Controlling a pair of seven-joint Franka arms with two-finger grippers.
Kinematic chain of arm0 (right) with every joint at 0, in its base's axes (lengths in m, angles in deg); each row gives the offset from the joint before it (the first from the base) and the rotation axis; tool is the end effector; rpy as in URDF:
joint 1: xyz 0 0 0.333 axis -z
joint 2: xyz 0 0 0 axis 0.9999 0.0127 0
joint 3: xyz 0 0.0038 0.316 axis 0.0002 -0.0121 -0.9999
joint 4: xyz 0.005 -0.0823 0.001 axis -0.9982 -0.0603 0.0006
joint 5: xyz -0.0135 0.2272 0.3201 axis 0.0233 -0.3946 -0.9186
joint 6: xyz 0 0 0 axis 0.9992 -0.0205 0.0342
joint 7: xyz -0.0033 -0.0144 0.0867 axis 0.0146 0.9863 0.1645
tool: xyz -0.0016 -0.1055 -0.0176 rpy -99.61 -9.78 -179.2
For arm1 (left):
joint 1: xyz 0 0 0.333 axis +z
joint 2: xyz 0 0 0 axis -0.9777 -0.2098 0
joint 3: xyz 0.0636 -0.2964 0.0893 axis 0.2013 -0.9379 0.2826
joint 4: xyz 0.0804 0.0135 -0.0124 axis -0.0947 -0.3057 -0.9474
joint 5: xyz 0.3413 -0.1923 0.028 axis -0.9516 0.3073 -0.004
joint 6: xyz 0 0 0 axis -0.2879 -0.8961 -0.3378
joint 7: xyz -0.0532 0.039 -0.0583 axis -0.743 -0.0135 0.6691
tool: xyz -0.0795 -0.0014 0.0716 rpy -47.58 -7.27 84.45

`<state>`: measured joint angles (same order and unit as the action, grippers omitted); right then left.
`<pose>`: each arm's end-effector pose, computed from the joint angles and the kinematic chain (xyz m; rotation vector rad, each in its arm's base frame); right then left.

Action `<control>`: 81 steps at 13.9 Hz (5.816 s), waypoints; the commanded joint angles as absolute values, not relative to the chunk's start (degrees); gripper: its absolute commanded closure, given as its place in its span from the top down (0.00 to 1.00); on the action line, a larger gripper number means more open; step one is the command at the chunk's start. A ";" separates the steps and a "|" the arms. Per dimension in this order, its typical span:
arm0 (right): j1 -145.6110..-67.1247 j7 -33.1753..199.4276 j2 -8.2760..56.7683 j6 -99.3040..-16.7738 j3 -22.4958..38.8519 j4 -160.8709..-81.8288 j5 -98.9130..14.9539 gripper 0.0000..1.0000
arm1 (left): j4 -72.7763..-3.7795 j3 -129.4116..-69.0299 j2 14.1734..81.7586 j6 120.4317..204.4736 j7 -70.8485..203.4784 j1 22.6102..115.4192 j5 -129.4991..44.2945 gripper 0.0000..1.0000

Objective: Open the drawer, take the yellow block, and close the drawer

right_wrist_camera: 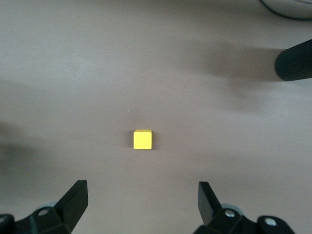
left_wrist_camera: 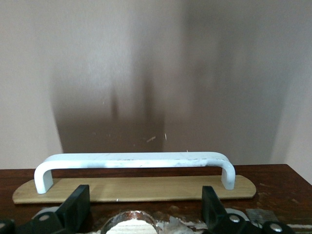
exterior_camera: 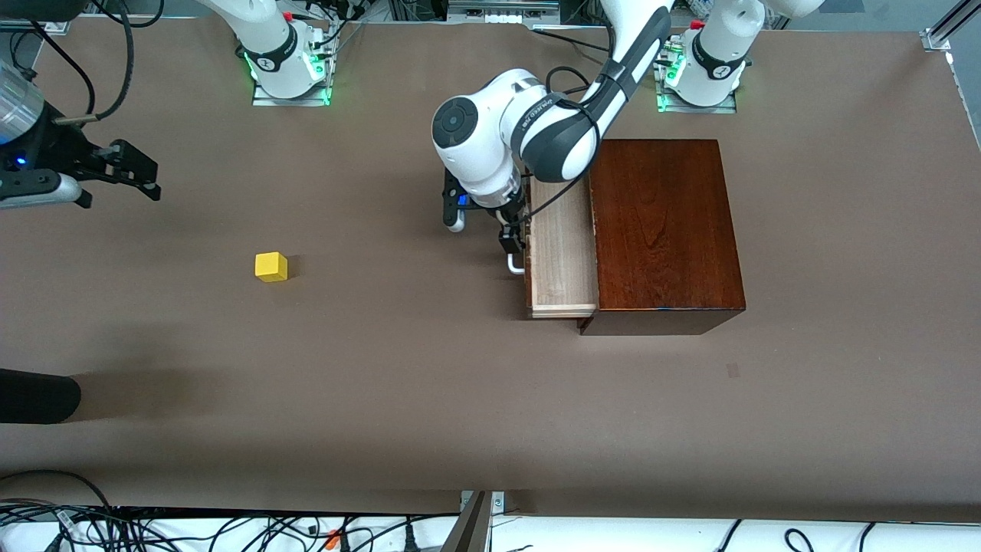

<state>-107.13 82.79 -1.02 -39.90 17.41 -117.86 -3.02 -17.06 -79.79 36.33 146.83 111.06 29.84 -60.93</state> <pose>0.5557 0.0255 0.6083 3.1040 0.2184 0.0974 0.4859 -0.5018 0.3192 -2.1063 2.0442 0.3484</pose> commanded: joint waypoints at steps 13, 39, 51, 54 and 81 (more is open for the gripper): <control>-107.64 83.72 0.96 -32.50 17.41 -112.68 -2.50 1.00 | -18.72 -76.24 38.08 140.48 113.37 33.24 -67.06 1.00; -107.55 83.98 1.05 -31.36 15.30 -112.68 -2.85 1.00 | -11.69 -76.50 50.02 137.57 84.29 35.61 -62.93 1.00; -107.20 83.98 1.05 -31.36 15.47 -112.68 -2.94 1.00 | -13.10 -76.24 60.05 132.75 79.36 57.57 -52.66 1.00; -107.11 83.90 1.05 -31.54 15.47 -112.68 -2.94 1.00 | -15.98 -74.05 62.59 132.12 74.79 60.05 -51.68 1.00; -107.11 87.41 0.43 -28.55 15.47 -114.26 -3.02 1.00 | -31.20 -79.58 74.03 136.17 72.41 72.26 -51.33 1.00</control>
<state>-107.41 86.26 0.44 -29.70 15.60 -114.49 -2.89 -29.29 -78.88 72.49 135.01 72.97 71.34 -52.89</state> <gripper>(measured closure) 0.000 0.000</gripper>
